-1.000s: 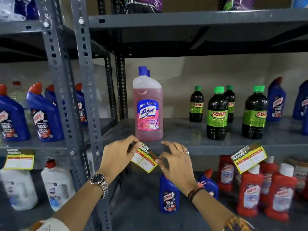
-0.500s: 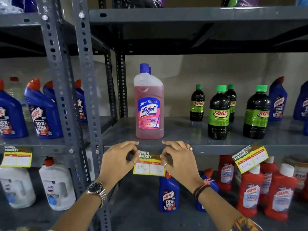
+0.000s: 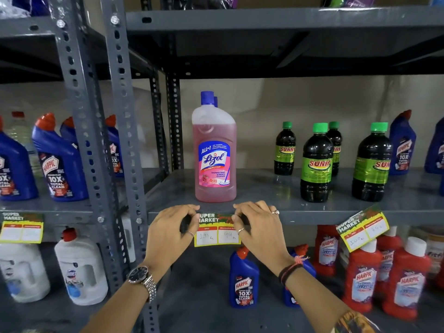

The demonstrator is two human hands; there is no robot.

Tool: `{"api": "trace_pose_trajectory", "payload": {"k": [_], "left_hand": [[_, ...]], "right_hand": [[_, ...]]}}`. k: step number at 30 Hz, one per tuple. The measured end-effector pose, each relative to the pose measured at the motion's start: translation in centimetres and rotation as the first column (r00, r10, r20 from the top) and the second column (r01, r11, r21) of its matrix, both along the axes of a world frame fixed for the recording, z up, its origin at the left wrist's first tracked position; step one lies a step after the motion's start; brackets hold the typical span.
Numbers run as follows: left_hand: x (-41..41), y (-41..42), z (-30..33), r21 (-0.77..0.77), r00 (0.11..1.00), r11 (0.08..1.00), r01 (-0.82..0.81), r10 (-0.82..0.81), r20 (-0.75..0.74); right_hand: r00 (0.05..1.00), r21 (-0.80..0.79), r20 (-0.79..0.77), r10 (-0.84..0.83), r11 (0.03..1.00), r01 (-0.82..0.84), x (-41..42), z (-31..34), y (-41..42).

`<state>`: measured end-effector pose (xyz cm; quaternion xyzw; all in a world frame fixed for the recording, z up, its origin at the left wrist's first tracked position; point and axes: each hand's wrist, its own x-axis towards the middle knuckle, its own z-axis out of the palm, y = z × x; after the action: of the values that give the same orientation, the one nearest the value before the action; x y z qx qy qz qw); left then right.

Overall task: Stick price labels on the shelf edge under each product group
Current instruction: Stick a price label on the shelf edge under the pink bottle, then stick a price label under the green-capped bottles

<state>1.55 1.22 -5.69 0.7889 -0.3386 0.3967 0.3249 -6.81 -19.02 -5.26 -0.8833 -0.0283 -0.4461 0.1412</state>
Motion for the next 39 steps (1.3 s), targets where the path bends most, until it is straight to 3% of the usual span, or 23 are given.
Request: {"api": "trace_pose_trajectory", "payload": {"k": [16,20,28,34,36,39], "left_hand": [[1.1,-1.8,0.2,-0.058,0.996,0.996,-0.072,0.069,-0.057],[1.4,-2.0,-0.1,-0.075,0.994,0.993,-0.090,0.085,-0.074],[1.1,-1.2,-0.2,-0.034,0.991,0.999,0.000,-0.004,-0.131],[-0.8,-1.0,0.8,0.003,0.971,1.000,-0.002,0.003,-0.238],[-2.0,-2.3,1.0,0.061,0.982,0.997,-0.045,0.055,-0.181],[-4.3,-6.1,1.2,0.153,0.993,0.988,-0.032,0.049,-0.108]], "right_hand": [[0.985,0.077,0.075,-0.156,0.986,0.150,2.0,0.8,1.4],[0.993,0.097,0.064,-0.098,0.991,0.091,2.2,1.0,1.1],[0.988,0.144,-0.101,0.114,0.985,-0.099,1.5,1.9,-0.7],[0.915,0.248,-0.222,0.336,0.928,-0.280,-0.5,2.9,-3.7],[0.928,0.227,-0.183,0.325,0.932,-0.281,-2.0,3.3,-6.0],[0.981,0.186,-0.101,0.166,0.972,-0.146,-4.9,3.6,-10.9]]}}
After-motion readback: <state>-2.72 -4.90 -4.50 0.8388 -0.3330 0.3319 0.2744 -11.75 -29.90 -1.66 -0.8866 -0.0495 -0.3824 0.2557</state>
